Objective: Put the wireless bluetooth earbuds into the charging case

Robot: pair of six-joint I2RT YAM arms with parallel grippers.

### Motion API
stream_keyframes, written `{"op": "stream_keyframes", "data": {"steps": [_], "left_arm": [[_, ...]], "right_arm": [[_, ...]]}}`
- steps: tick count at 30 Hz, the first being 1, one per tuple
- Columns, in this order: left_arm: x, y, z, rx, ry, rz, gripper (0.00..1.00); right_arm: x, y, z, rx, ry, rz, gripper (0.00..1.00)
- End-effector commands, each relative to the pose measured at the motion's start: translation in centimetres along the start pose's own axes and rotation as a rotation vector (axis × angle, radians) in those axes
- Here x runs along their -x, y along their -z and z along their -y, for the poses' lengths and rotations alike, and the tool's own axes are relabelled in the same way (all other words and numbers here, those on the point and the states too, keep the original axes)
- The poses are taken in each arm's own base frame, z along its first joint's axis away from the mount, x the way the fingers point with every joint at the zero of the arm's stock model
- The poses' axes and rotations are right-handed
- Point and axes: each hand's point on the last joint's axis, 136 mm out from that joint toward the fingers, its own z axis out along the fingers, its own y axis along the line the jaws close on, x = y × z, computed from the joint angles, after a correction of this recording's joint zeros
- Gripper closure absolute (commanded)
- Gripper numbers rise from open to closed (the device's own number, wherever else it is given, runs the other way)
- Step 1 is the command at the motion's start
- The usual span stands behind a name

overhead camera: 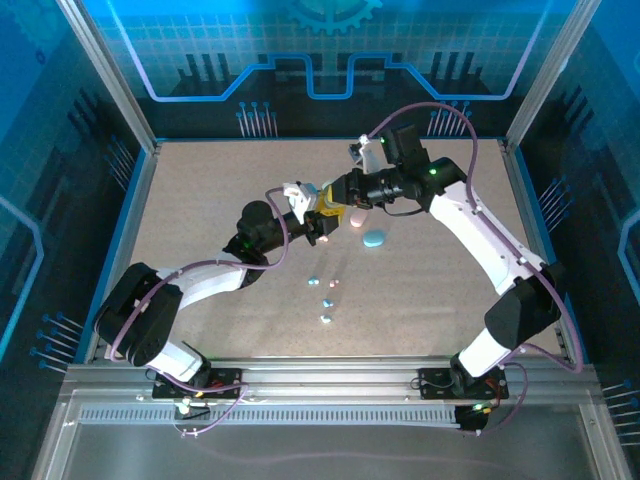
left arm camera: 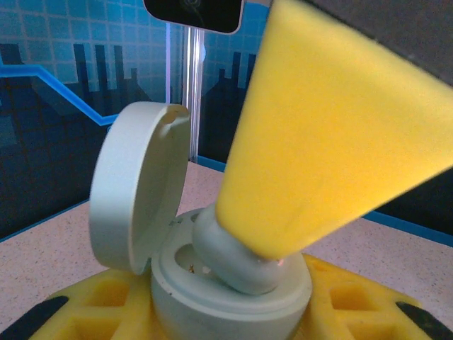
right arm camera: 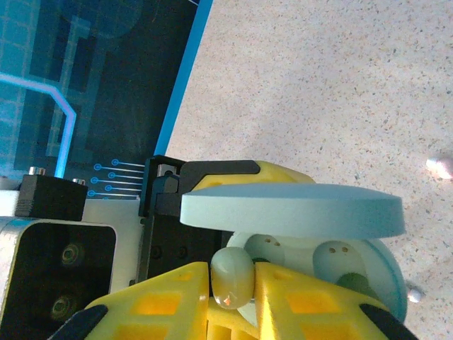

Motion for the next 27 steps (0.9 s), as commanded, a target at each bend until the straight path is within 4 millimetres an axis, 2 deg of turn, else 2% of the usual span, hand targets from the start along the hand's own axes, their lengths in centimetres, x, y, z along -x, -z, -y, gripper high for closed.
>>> {"op": "stream_keyframes", "data": {"steps": [1, 11, 20, 27], "left_arm": [[1.5, 0.3, 1.0, -0.047, -0.059, 0.054, 0.7], [1.2, 0.3, 0.4, -0.013, -0.074, 0.048, 0.7], [1.1, 0.2, 0.3, -0.006, -0.076, 0.046, 0.7], [1.2, 0.4, 0.2, 0.003, -0.08, 0.049, 0.7]], "right_arm": [[0.0, -0.6, -0.2, -0.012, -0.019, -0.025, 0.74], [-0.1, 1.1, -1.5, 0.016, -0.014, -0.007, 0.69], [-0.6, 1.5, -2.0, 0.048, -0.02, -0.024, 0.71], [-0.7, 3.2, -2.6, 0.037, -0.003, 0.008, 0.66]]}}
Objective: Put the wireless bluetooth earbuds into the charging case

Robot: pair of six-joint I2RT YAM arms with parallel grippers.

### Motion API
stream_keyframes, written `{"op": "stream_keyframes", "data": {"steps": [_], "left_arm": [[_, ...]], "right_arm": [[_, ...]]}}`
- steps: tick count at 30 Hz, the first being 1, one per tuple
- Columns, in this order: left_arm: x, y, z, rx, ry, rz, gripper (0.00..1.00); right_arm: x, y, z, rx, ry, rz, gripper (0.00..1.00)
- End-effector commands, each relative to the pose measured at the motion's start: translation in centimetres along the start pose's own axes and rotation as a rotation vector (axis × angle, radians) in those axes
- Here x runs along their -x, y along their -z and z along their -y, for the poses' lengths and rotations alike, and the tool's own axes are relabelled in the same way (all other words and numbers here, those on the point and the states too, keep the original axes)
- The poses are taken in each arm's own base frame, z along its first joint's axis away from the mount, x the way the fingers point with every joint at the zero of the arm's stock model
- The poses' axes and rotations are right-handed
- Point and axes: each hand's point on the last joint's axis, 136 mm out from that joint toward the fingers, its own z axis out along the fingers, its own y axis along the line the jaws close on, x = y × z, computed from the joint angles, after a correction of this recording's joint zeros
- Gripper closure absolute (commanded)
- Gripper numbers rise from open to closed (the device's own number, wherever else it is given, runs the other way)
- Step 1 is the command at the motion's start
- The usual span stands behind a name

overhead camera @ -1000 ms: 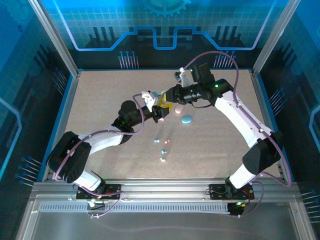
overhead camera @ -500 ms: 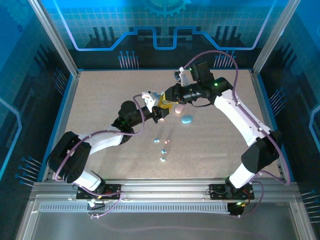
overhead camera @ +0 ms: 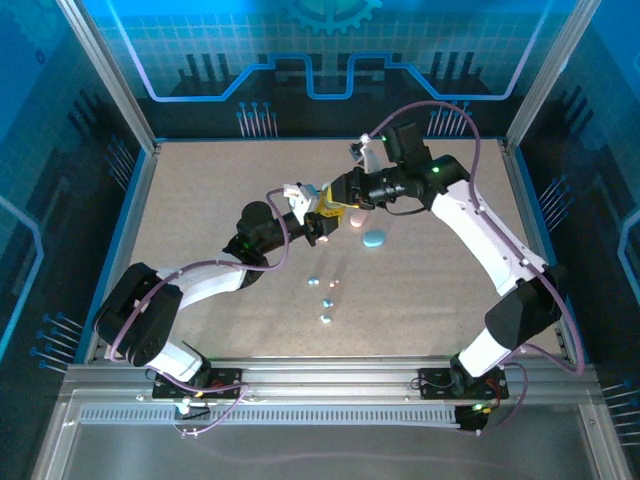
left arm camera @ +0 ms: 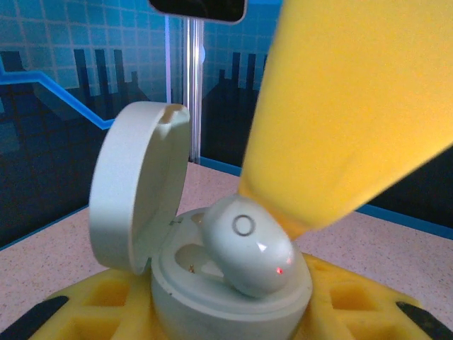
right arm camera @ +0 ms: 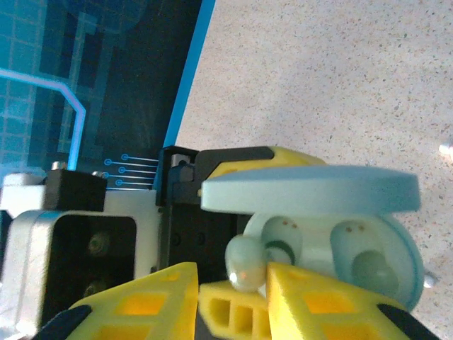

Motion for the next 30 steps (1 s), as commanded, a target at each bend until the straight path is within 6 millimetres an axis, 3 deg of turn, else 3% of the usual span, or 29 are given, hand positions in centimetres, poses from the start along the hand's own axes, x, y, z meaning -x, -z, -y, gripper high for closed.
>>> {"op": "stream_keyframes", "data": {"steps": [1, 4, 9, 14, 16, 18, 21, 24, 30], "left_arm": [[1.3, 0.3, 0.2, 0.001, -0.05, 0.049, 0.7], [1.4, 0.3, 0.4, -0.01, -0.046, 0.053, 0.7], [1.4, 0.4, 0.5, -0.015, -0.046, 0.057, 0.7], [2.0, 0.8, 0.1, 0.021, -0.053, 0.073, 0.7], [2.5, 1.1, -0.2, 0.048, -0.052, 0.084, 0.71], [2.9, 1.6, -1.0, 0.103, -0.047, 0.097, 0.71], [3.8, 2.5, -1.7, 0.167, -0.06, 0.114, 0.7], [4.8, 3.2, -1.9, 0.2, -0.08, 0.111, 0.7], [6.4, 4.3, -2.2, 0.251, -0.099, 0.11, 0.7]], "right_arm": [[-0.3, 2.3, -1.5, 0.015, 0.018, 0.028, 0.66], [0.0, 2.4, -0.9, 0.005, 0.005, 0.047, 0.66], [0.2, 2.3, -1.6, 0.04, 0.021, 0.058, 0.68], [1.1, 5.0, -1.8, 0.006, 0.089, 0.2, 0.67], [1.5, 6.8, -0.5, -0.053, 0.087, 0.292, 0.66], [1.4, 8.4, 1.9, -0.133, 0.044, 0.363, 0.66], [0.1, 9.1, 5.8, -0.2, -0.038, 0.368, 0.66], [-2.5, 7.5, 9.3, -0.242, -0.12, 0.254, 0.66], [-8.8, 0.8, 12.3, -0.192, -0.193, -0.026, 0.66]]}}
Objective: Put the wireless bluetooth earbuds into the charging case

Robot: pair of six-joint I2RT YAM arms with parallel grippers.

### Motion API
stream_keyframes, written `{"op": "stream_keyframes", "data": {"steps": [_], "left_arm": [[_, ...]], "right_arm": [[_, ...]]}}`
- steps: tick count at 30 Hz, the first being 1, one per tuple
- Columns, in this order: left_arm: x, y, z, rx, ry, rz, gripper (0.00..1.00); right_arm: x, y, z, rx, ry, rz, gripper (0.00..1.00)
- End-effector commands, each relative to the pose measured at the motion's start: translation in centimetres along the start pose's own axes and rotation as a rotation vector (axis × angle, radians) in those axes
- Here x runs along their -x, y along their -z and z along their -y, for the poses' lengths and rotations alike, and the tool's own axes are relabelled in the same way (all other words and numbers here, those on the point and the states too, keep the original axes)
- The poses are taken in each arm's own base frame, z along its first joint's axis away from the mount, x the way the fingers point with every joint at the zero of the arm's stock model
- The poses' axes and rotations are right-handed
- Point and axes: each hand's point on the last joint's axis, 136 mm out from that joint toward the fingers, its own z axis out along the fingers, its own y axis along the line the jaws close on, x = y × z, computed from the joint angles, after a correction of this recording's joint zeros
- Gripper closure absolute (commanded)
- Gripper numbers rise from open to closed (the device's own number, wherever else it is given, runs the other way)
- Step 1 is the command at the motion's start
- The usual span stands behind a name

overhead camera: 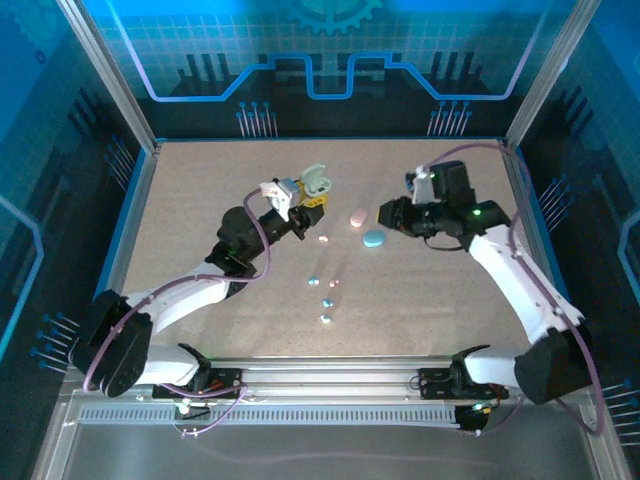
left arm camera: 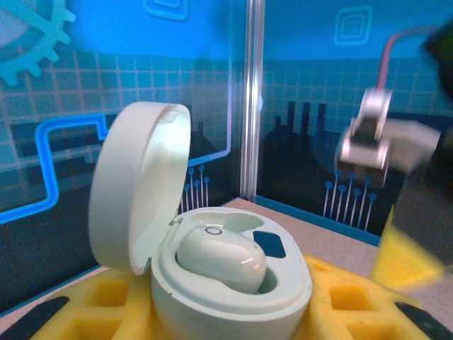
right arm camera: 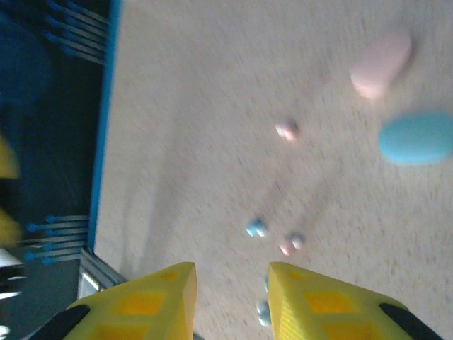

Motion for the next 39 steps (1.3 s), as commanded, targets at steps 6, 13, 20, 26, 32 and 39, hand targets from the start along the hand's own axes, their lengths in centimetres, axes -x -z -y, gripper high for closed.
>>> {"op": "stream_keyframes", "data": {"steps": [6, 13, 20, 26, 32, 39], "left_arm": [[1.3, 1.2, -1.7, 0.097, -0.027, -0.02, 0.7], [1.4, 2.9, -5.0, 0.184, 0.067, -0.022, 0.71], [1.9, 3.7, -5.4, 0.2, 0.064, -0.02, 0.71], [1.8, 4.5, -5.1, 0.2, 0.065, -0.024, 0.71], [1.7, 4.9, -5.0, 0.203, 0.068, -0.025, 0.71], [1.5, 4.9, -5.1, 0.207, 0.073, -0.028, 0.7]], "right_arm": [[-11.6, -7.6, 0.7, -0.061, 0.224, -0.393, 0.64], [-17.7, -11.0, 1.5, -0.157, 0.429, -0.575, 0.61], [-20.0, -13.4, 1.7, -0.243, 0.425, -0.634, 0.55], [-21.1, -14.9, 2.3, -0.326, 0.44, -0.644, 0.53], [-21.2, -15.8, 2.8, -0.422, 0.488, -0.65, 0.53], [-20.6, -15.5, 4.4, -0.577, 0.52, -0.638, 0.54]]}}
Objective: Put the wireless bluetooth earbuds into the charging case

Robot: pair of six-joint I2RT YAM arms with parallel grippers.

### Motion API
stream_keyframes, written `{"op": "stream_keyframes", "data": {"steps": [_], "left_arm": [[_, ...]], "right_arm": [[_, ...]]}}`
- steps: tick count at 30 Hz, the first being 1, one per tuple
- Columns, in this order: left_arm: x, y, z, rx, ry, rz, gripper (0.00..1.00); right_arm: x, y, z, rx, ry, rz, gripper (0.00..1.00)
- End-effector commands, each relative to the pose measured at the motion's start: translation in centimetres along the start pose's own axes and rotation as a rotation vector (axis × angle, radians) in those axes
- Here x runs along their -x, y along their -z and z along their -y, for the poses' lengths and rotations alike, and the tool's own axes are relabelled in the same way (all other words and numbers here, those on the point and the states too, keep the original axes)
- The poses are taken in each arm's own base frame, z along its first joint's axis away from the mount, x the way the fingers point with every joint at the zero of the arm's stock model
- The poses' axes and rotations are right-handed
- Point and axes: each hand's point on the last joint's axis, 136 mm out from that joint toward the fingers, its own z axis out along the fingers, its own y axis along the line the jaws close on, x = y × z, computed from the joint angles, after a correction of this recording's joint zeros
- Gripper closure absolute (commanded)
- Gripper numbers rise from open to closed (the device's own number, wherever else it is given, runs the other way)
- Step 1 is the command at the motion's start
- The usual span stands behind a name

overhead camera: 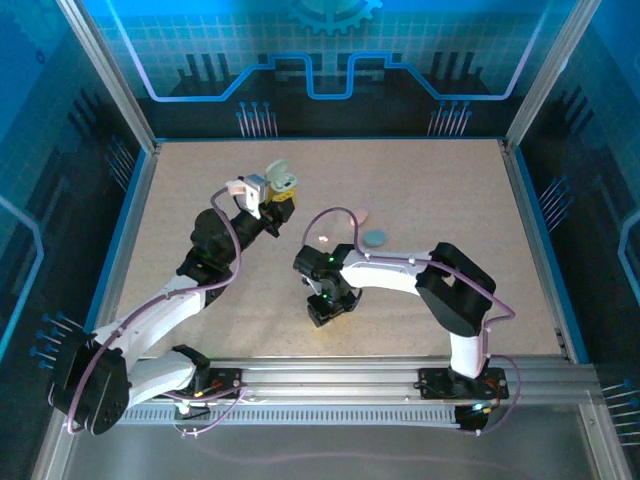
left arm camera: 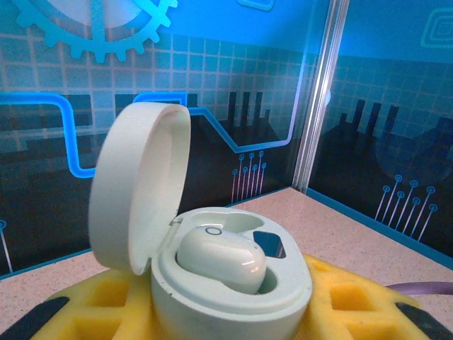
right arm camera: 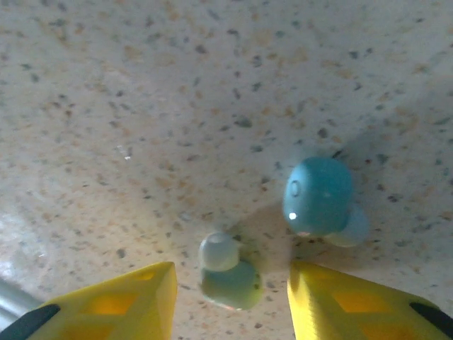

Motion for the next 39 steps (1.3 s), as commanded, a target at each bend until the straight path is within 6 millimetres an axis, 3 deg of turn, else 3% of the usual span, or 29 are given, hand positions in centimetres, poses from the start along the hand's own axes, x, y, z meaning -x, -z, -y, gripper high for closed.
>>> {"op": "stream_keyframes", "data": {"steps": [1, 12, 17, 21, 27, 39], "left_arm": [[0.7, 0.5, -0.2, 0.013, 0.01, 0.028, 0.7], [0.3, 0.0, -0.3, 0.013, 0.018, 0.018, 0.7], [0.0, -0.3, -0.3, 0.007, 0.025, 0.012, 0.7], [0.0, -0.3, -0.2, 0.004, 0.026, 0.011, 0.7], [0.0, -0.3, -0.3, 0.004, 0.025, 0.011, 0.7], [0.1, -0.2, -0.1, 0.0, 0.026, 0.013, 0.7]], "right_arm": [[-0.8, 0.0, 1.5, -0.121, -0.019, -0.032, 0.54], [-1.9, 1.4, 4.4, -0.187, -0.019, -0.033, 0.58], [-1.6, 2.3, 5.7, -0.121, -0.087, 0.011, 0.59], [-1.2, 2.8, 4.7, -0.01, -0.122, 0.047, 0.59], [0.4, 2.9, 1.4, 0.262, -0.196, 0.088, 0.59], [0.2, 0.3, 2.0, 0.288, -0.282, 0.016, 0.6]]}}
